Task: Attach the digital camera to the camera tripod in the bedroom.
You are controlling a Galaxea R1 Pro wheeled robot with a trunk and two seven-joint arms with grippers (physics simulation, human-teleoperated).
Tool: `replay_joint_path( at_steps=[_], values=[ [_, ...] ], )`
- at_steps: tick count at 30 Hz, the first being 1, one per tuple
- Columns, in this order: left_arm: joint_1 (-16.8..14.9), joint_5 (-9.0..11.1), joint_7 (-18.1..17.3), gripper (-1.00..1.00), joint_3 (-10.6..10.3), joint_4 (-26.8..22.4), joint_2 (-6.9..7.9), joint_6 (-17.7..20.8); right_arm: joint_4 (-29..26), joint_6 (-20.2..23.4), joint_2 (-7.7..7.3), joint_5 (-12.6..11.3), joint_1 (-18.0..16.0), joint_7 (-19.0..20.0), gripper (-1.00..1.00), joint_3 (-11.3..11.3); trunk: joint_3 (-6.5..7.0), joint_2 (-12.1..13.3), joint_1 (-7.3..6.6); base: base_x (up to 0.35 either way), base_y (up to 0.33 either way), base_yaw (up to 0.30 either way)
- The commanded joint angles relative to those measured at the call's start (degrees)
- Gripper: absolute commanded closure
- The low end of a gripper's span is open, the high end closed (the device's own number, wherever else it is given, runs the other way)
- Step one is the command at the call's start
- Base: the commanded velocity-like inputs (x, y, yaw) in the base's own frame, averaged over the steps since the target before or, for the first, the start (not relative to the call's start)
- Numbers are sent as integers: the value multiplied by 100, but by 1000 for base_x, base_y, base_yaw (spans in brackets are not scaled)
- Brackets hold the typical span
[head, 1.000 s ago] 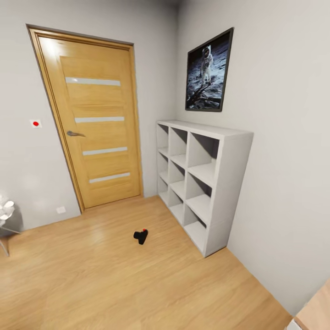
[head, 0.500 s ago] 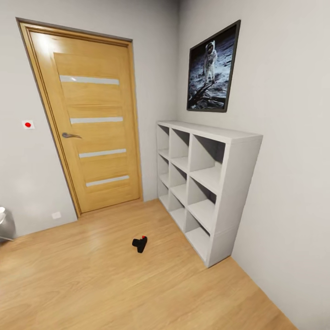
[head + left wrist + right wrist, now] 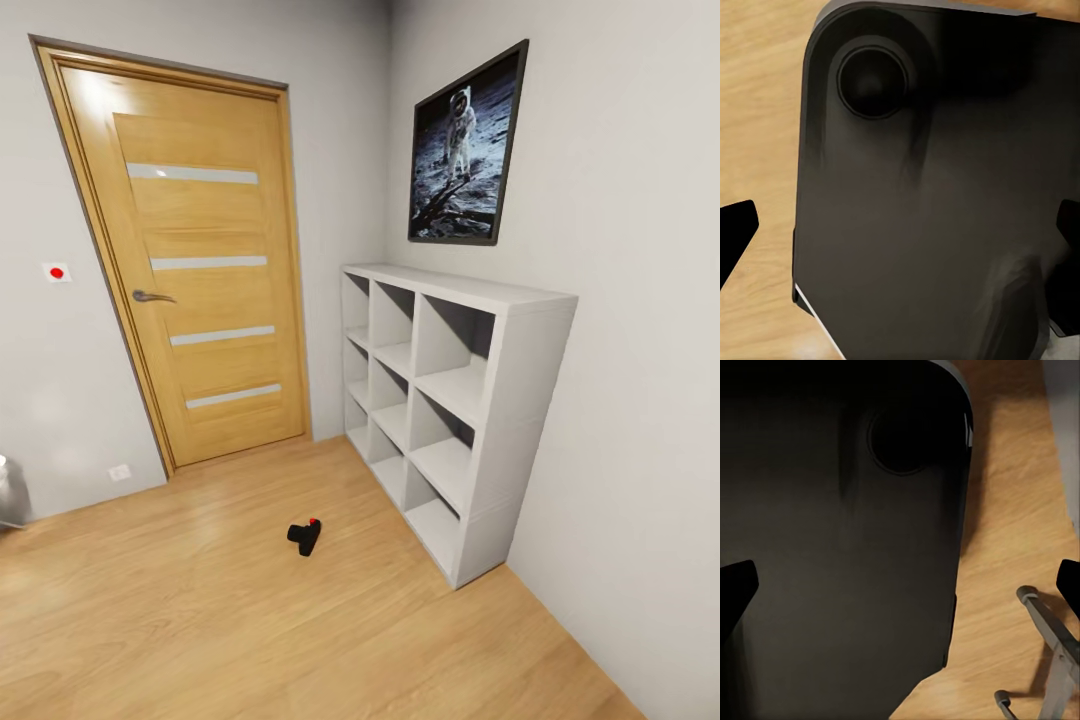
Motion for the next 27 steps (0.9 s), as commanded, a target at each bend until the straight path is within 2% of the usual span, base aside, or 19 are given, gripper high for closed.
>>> replay_joint_path(
  at_steps=[1,10,27],
  values=[
    [2,48,0,-100,2,-6,-1,-7,1,-16,-5,35,-1,-4,-100,2,-4,-2,0,0,0,0],
    [2,49,-1,-100,4,-6,-1,-7,2,-10,24,160,-1,-75,-100,2,-4,-2,0,0,0,30],
    [2,49,-1,-100,4,-6,-1,-7,2,-7,16,166,-1,-90,-100,4,-4,-2,0,0,0,251]
  ],
)
